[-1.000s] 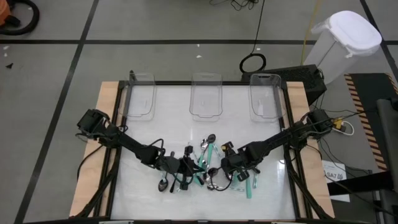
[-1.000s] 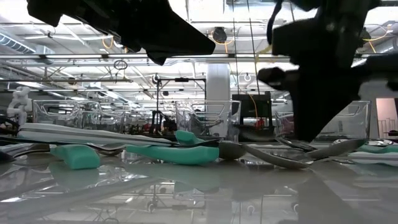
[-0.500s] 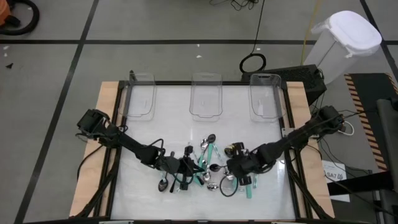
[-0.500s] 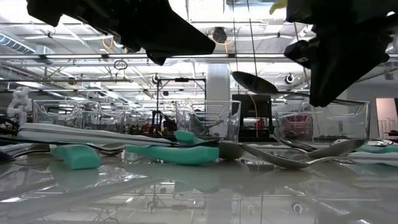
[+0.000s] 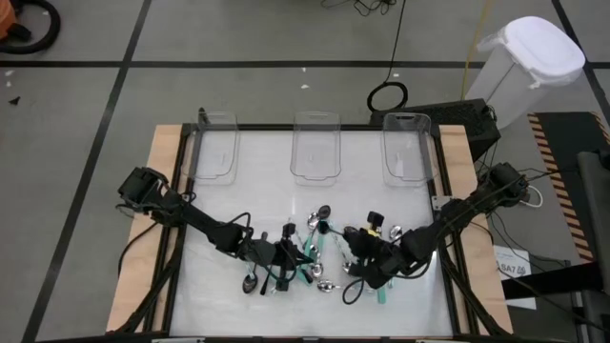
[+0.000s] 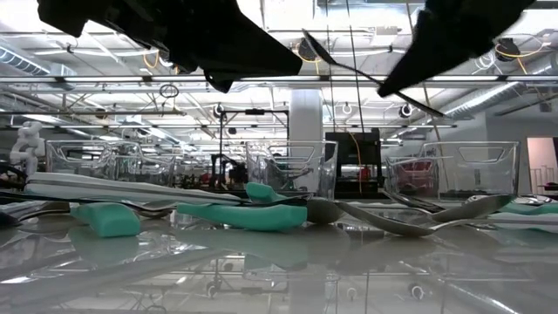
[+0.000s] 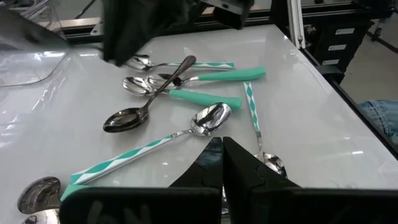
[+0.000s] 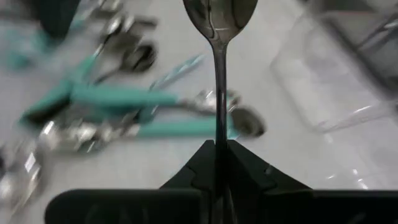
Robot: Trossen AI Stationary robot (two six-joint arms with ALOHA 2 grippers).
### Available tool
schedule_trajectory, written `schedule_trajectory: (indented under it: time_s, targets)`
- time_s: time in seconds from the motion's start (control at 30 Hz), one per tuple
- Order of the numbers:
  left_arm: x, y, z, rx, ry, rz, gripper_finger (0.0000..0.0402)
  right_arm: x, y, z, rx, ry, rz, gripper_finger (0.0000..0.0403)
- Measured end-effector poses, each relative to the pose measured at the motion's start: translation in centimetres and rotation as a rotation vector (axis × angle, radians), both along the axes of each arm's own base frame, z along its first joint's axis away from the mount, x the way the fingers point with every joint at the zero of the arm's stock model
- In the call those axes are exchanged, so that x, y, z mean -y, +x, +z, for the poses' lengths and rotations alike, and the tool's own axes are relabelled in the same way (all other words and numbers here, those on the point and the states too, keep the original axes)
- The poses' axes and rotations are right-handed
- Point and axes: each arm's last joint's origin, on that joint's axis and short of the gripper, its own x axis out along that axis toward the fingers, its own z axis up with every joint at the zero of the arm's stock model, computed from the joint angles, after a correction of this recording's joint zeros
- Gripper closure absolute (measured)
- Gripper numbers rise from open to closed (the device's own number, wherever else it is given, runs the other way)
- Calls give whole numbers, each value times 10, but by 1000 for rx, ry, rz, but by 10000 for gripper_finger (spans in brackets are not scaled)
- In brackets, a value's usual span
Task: Sort silverware by color (type)
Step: Put the black spoon into the right transparent bin
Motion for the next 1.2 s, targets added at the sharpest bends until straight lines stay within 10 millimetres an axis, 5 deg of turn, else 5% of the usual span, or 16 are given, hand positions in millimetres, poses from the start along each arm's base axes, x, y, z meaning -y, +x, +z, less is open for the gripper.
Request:
schedule_trajectory:
  time_s: [0.2, 0.43, 0.87, 1.2]
  targets:
    - [-1, 1, 2, 23, 7, 43, 391, -5, 8, 8, 119, -26, 5, 379]
    - [-2, 0, 3, 50, 45, 151, 320, -16, 12, 18, 229, -58, 34, 379]
    - [3, 1, 10, 156, 17, 256, 241, -6, 8, -4, 485, -29, 43, 379]
    - [22, 53, -6, 172, 165, 415, 235, -2, 6, -6, 539, -25, 47, 378]
